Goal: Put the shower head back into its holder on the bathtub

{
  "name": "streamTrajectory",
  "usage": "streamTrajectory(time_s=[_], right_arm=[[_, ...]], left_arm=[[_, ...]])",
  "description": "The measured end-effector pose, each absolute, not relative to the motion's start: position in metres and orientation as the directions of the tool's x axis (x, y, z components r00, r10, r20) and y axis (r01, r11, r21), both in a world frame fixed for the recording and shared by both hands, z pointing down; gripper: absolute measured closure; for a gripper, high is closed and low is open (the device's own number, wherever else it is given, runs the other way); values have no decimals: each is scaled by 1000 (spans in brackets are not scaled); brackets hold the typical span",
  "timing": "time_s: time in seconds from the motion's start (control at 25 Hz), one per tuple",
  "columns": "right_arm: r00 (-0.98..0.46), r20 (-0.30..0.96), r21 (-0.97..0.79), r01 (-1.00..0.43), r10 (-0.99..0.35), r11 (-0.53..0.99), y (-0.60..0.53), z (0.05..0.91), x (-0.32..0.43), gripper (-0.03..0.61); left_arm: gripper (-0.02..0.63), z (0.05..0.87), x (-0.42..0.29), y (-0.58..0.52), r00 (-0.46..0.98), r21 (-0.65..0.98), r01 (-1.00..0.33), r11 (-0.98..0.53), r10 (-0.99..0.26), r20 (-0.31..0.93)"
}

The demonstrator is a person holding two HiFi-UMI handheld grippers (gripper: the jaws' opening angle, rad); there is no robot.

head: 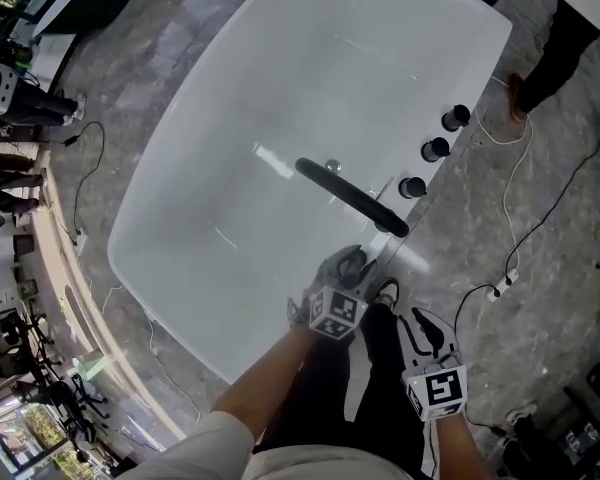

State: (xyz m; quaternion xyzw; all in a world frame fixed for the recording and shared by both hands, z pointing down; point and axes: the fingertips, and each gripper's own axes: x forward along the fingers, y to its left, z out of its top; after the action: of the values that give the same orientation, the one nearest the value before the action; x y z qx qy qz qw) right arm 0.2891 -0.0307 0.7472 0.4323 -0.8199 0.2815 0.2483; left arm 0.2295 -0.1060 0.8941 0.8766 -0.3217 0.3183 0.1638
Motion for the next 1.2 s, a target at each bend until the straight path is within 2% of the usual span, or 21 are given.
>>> streamTrajectory(time_s=[0.52, 0.8, 1.0, 1.2], right_arm=[[-505, 616, -285, -858, -604, 428, -33, 711, 262, 471], [-535, 568, -339, -844, -625, 415, -21, 648, 229, 472], [-532, 501, -309, -847, -683, 433, -25, 591, 213, 486], [-534, 433, -255, -845, -726, 469, -29, 547, 194, 500]], left_arm=[[453, 836, 194, -79, 578, 108, -706, -700, -481, 659], [454, 720, 175, -30, 642, 196, -699, -688, -484, 595], [549, 621, 173, -31, 700, 234, -677, -698, -512, 497], [591, 553, 164, -43, 711, 248, -688, -683, -564, 420]])
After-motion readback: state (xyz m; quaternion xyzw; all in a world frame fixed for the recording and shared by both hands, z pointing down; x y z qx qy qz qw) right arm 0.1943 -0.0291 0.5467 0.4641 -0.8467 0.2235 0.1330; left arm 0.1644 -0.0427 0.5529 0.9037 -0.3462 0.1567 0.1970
